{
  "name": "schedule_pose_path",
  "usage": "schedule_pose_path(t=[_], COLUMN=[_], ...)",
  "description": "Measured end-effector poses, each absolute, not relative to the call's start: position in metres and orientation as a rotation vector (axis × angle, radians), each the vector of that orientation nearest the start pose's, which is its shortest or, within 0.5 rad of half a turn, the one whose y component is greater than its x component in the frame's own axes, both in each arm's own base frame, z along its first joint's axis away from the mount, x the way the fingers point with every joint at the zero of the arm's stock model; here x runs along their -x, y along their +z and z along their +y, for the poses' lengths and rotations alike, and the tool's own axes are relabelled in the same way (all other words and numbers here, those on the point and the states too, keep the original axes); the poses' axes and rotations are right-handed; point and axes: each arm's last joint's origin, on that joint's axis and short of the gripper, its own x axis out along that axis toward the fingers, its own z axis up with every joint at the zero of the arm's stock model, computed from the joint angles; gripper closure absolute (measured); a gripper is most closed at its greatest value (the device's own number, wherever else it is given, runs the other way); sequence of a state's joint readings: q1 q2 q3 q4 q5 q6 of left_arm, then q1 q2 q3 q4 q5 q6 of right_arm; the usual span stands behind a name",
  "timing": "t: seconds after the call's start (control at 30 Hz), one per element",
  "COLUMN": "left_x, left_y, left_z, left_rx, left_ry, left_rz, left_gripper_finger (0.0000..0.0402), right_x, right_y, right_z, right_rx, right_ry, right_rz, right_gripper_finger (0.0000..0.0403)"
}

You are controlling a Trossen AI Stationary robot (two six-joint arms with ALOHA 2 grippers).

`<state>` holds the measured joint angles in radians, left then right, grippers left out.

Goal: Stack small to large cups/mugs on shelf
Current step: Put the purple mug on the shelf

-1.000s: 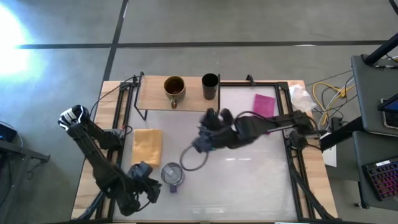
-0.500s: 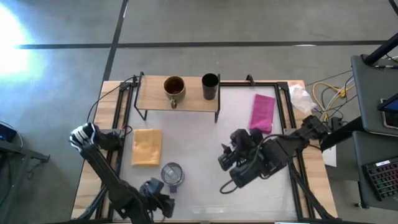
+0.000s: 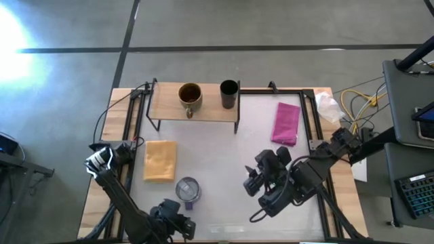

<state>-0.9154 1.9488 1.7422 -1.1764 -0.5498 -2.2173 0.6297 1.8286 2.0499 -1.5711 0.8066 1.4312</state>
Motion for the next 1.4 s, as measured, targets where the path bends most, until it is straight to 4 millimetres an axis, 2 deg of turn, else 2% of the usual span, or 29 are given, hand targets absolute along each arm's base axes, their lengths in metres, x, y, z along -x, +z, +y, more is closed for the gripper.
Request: schedule_pose_path(t=[0.13,0.33,0.57,0.77,0.93,1.4], left_x=[-0.253,-0.261,-0.268,-0.276,-0.277,-0.278], left_y=[0.264,0.249,0.247,0.243,0.242,0.223], left_z=[-0.297,-0.298,-0.284,-0.275,-0.273,-0.270], left_rx=[1.061,1.040,0.985,0.966,0.966,0.999], left_ry=[0.850,0.893,0.952,0.967,0.974,0.998], left_rz=[0.816,0.849,0.845,0.845,0.843,0.859], left_gripper_finger=[0.0265,0.0265,0.0263,0.0236,0.0216,0.0214], right_x=[-0.278,-0.277,-0.277,-0.277,-0.277,-0.280], right_y=[0.386,0.386,0.386,0.386,0.386,0.386], right_z=[0.183,0.184,0.184,0.184,0.183,0.180], right_rx=[-0.393,-0.363,-0.329,-0.305,-0.292,-0.259], right_ry=[-0.736,-0.721,-0.709,-0.700,-0.696,-0.693], right_rz=[0.662,0.667,0.679,0.688,0.693,0.705], right_gripper_finger=[0.0190,0.0190,0.0190,0.0190,0.0190,0.0190])
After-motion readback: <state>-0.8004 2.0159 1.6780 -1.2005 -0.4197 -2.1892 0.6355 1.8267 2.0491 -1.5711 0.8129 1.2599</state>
